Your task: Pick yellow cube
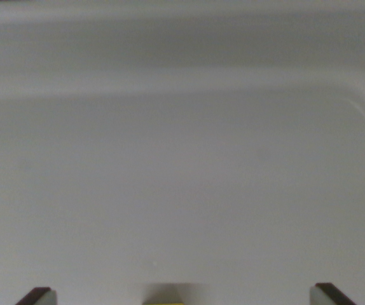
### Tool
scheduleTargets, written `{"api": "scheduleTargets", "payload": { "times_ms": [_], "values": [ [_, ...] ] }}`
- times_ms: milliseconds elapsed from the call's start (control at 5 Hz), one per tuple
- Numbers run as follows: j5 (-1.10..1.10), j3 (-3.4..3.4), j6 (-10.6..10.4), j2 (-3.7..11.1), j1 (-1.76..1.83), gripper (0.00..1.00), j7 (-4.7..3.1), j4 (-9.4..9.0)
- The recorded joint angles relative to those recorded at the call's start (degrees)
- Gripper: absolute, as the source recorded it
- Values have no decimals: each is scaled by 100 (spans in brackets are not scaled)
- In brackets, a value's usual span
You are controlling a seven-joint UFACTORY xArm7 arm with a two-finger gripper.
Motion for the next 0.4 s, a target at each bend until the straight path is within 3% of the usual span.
{"api": "scheduleTargets", "payload": {
  "times_ms": [200, 400],
  "values": [
    [26, 6, -249, 25, 2, 0, -28, -233],
    [26, 6, -249, 25, 2, 0, -28, -233]
  ]
}}
